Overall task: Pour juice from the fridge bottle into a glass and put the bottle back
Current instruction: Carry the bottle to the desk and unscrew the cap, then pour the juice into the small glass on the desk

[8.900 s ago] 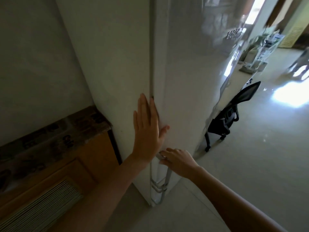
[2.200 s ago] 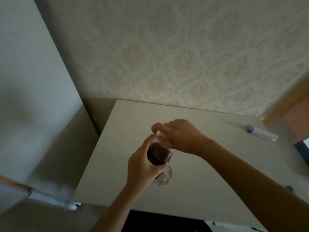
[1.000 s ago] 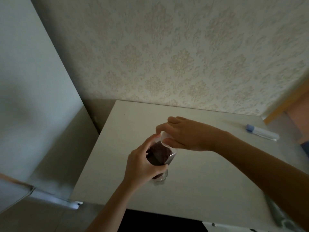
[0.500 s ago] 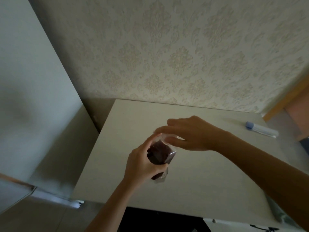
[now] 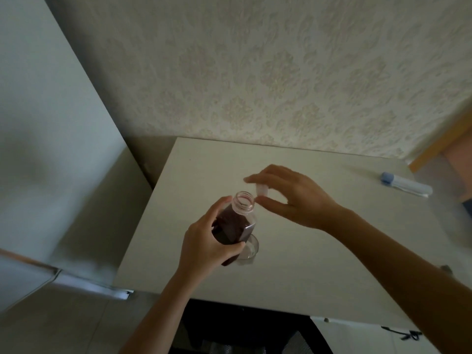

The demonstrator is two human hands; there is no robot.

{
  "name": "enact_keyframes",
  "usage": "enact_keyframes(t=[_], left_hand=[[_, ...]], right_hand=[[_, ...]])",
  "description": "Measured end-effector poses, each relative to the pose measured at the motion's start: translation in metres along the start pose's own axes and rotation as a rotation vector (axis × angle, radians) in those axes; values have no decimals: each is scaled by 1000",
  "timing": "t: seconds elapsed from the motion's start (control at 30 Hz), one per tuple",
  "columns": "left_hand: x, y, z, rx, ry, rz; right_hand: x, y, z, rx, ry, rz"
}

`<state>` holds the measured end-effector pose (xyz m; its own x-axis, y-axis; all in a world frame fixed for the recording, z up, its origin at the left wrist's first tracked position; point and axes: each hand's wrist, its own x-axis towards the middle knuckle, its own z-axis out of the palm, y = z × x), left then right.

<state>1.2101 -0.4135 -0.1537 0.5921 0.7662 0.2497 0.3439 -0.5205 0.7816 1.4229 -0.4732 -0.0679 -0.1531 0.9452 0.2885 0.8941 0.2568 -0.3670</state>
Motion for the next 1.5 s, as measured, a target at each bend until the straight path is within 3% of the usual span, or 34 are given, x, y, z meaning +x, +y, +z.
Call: enact_keyframes(t=[0.1, 0.2, 0.47, 0.77, 1.0, 1.5], left_hand=[[-7, -9, 1, -10, 22, -27], [-13, -20, 4, -31, 27, -64], [-23, -53, 19, -20, 1, -154], [-27, -63, 20, -25, -9, -201], [-25, -67, 14, -21, -8, -213], [-26, -74, 8, 66, -25, -205]], right_hand=[[-27, 13, 37, 390, 235, 287], [-59, 37, 90, 631, 275, 651], [-112, 88, 194, 454, 85, 1003], [-126, 101, 220, 105, -131, 933], [-92, 58, 199, 421, -116, 643], [-66, 40, 219, 447, -145, 749]])
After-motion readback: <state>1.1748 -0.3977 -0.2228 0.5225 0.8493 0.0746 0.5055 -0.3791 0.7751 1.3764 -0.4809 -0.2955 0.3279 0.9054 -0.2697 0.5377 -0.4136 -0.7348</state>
